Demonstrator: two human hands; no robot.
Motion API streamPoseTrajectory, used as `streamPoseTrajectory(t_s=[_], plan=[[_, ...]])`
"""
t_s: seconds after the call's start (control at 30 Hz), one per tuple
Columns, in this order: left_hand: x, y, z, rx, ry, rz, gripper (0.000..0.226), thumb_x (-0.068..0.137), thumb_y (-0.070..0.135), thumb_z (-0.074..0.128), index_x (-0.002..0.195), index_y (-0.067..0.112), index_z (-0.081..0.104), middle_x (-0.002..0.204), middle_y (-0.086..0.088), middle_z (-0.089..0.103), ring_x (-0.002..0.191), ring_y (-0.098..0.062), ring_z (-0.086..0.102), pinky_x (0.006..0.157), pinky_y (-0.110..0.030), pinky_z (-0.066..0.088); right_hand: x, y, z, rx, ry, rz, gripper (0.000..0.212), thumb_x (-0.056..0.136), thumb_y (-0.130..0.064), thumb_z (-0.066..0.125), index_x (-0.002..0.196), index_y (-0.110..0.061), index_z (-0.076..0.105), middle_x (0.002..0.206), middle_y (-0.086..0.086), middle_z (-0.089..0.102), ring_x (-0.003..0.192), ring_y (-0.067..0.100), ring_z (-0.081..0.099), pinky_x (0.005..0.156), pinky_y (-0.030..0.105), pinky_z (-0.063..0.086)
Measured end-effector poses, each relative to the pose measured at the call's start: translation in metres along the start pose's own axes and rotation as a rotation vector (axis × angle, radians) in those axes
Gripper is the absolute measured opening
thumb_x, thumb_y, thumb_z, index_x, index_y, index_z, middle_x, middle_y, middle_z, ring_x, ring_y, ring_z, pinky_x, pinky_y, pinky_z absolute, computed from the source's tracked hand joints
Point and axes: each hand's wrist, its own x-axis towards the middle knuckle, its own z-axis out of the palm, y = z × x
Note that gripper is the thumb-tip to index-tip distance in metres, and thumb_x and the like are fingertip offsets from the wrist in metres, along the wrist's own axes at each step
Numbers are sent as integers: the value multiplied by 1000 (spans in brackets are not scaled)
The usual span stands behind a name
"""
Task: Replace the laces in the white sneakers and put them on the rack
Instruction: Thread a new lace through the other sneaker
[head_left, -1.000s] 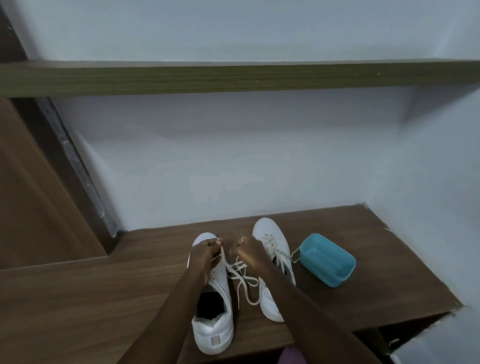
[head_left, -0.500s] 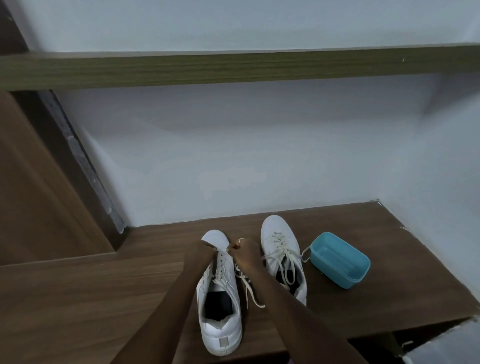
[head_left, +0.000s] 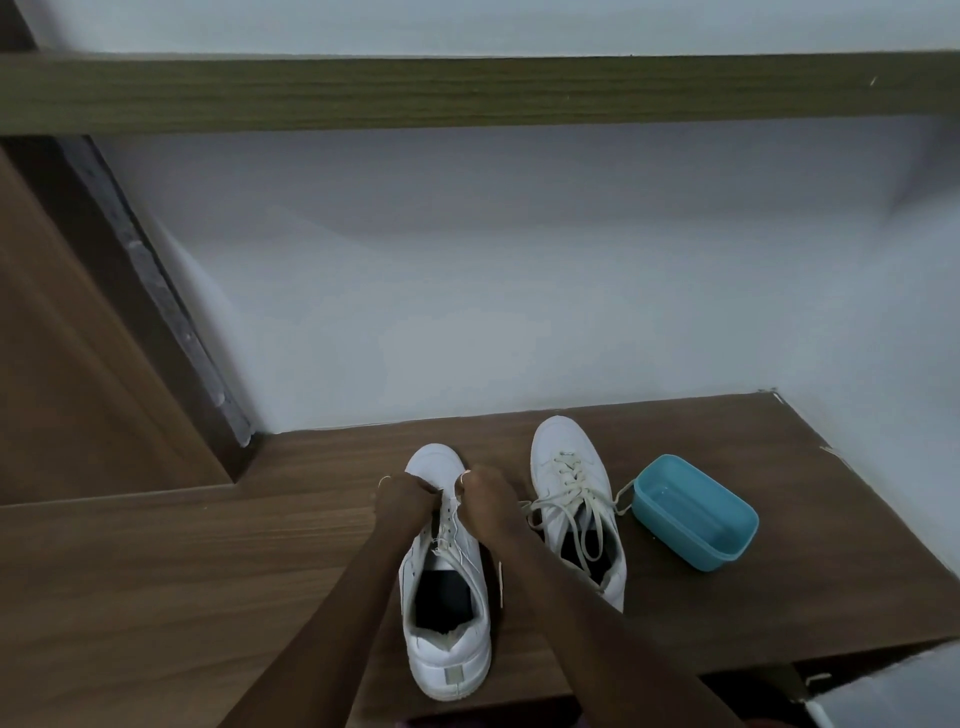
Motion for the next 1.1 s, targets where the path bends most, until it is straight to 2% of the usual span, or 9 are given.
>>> streamPoseTrajectory(t_s=[0.1,0.23,0.37,0.5,0.67,0.77,0.83,0.97,1.1], plan=[[-1,-5,1,-17,-3,5,18,81,12,63,89,19,77,90,-7,74,71,-11,55,58,-17,34,1,-6,-2,-49,-8,-12,24,87,4,46,100,5,65,108,21,62,101,31,58,81,34,45],[0,-9,6,39,73,47,17,81,13,65,91,18,77,93,-11,70,93,-18,57,61,-21,34,2,-9,4,90,56,50,24,85,5,46,94,-3,67,100,16,67,94,27,64,80,35,50],[3,-11,12,202,105,53,23,84,23,59,100,32,73,112,-4,58,115,-18,47,87,-26,39,8,-1,11,375,157,245,25,80,5,42,76,-17,53,75,4,64,74,22,68,73,41,56],[3,-11,15,318,150,53,24,87,26,57,109,23,67,119,-1,51,116,-24,44,90,-33,38,7,-5,6,419,170,270,34,81,9,43,64,-21,45,65,-3,59,65,14,68,68,33,54],[13,-13,14,26,147,31,11,74,13,66,82,10,72,104,-8,61,107,-24,55,84,-38,49,7,-2,6,359,136,249,12,85,-3,58,84,-10,68,88,6,69,85,20,67,76,31,54],[9,-7,9,-163,115,54,22,69,14,53,52,1,61,73,-19,66,106,-20,54,81,-20,40,2,-5,4,241,143,186,19,90,-14,56,97,-6,72,101,10,69,97,24,62,75,28,44],[2,-2,0,-282,140,32,39,72,6,59,36,8,44,54,-13,57,100,-12,51,67,-7,33,2,-9,4,282,156,145,20,90,-15,59,96,-2,72,98,13,70,93,25,63,76,28,46],[4,-9,-8,-336,106,4,31,72,3,70,44,7,57,57,4,56,97,-8,48,69,-19,27,5,-21,1,382,132,125,18,84,-4,60,97,-2,71,88,9,67,86,21,61,76,25,44],[15,-31,-4,-525,52,-66,16,53,15,73,47,4,63,49,11,53,96,-36,62,66,-27,37,-2,-24,-1,407,18,156,21,78,-10,66,98,-4,65,86,5,58,79,14,53,69,25,43]])
